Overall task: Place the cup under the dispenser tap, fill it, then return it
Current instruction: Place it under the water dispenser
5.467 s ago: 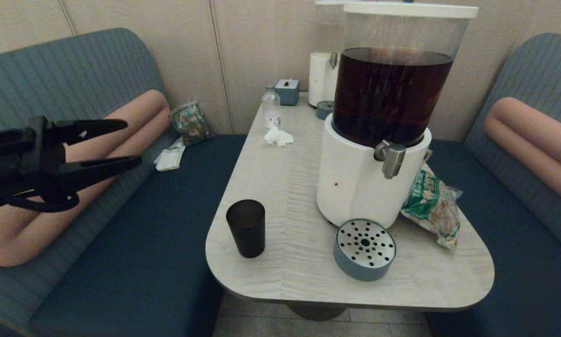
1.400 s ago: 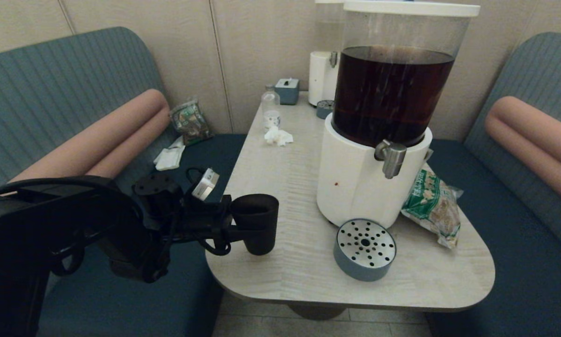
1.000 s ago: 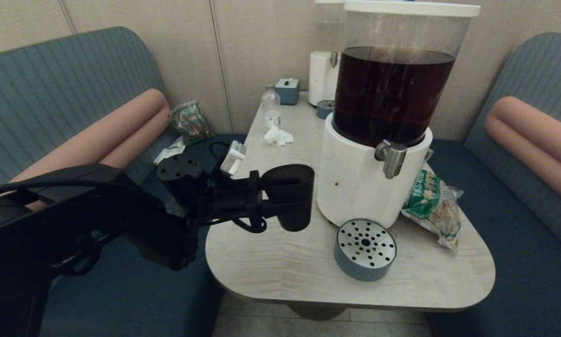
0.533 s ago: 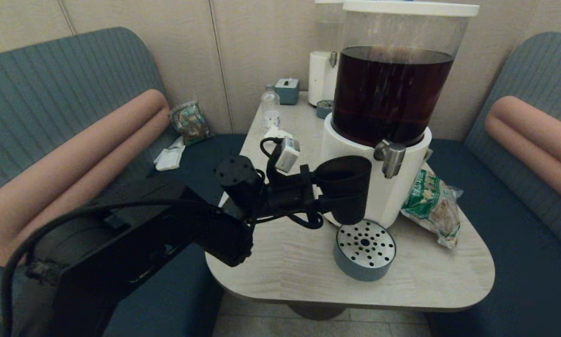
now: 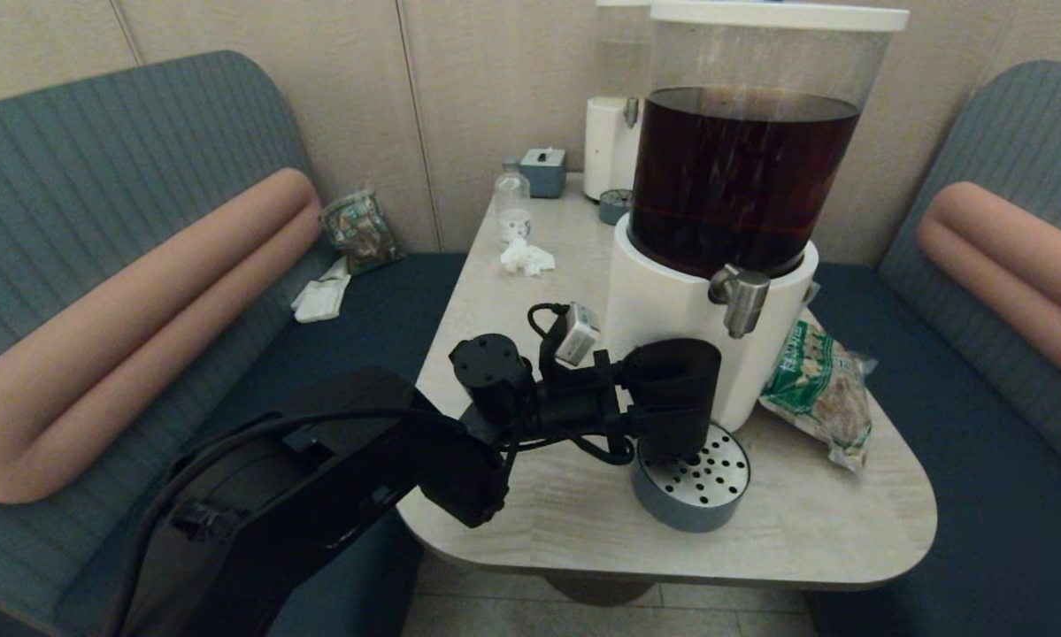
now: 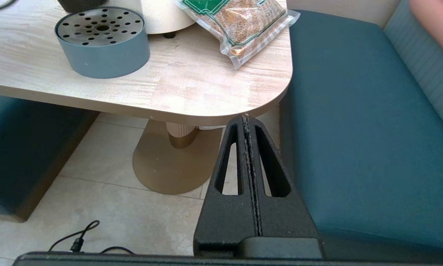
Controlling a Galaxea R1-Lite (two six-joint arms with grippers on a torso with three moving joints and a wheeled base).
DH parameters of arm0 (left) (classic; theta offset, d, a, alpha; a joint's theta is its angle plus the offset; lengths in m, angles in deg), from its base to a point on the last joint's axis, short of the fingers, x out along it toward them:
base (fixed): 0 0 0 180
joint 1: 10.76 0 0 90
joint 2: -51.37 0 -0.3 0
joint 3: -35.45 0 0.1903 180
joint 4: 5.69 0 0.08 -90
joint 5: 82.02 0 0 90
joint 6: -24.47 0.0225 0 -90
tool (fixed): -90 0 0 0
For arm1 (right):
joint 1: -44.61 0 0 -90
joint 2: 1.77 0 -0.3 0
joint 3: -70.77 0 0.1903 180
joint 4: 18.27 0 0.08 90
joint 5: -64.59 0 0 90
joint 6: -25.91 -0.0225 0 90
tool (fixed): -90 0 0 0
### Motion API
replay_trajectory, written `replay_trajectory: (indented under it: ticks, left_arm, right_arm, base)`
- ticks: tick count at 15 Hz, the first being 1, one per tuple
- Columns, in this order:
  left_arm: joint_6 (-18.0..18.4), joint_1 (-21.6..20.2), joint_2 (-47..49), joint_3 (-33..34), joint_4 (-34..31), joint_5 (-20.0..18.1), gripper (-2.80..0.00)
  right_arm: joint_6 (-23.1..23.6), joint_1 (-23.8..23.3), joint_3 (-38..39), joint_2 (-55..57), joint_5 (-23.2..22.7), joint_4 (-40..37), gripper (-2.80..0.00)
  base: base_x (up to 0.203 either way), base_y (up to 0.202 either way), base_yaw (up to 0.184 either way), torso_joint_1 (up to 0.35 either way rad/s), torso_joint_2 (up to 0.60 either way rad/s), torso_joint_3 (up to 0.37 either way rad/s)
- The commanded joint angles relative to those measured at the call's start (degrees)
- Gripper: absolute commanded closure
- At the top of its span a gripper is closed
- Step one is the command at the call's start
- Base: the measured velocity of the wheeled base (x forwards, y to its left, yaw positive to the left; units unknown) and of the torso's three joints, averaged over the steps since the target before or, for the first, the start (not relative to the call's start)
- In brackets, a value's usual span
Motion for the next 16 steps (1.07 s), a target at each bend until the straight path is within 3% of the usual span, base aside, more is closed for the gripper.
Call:
replay_trajectory:
  ticks: [1,11,12,16]
  left_arm:
    - [0.02,0.23,1.57,-0.19,0.49,-0.32,0.0]
    - [0.28,0.67,3.08,-0.89,0.49,-0.32,0.0]
    - [0.28,0.75,3.33,-0.89,0.49,-0.32,-2.8]
    - [0.28,1.54,3.24,-0.98,0.49,-0.32,-2.8]
  right_arm:
    - [0.03,0.01,0.07,-0.02,-0.02,-0.03,0.0]
    - [0.03,0.01,0.02,-0.02,-0.02,-0.03,0.0]
    - [0.01,0.01,0.07,-0.02,-0.02,-0.03,0.0]
    - [0.18,0.01,0.09,-0.02,-0.02,-0.03,0.0]
  base:
    - [0.0,0.0,0.0,0.0,0.0,0.0]
    - [0.0,0.0,0.0,0.0,0.0,0.0]
    - [0.0,0.0,0.0,0.0,0.0,0.0]
    - [0.0,0.0,0.0,0.0,0.0,0.0]
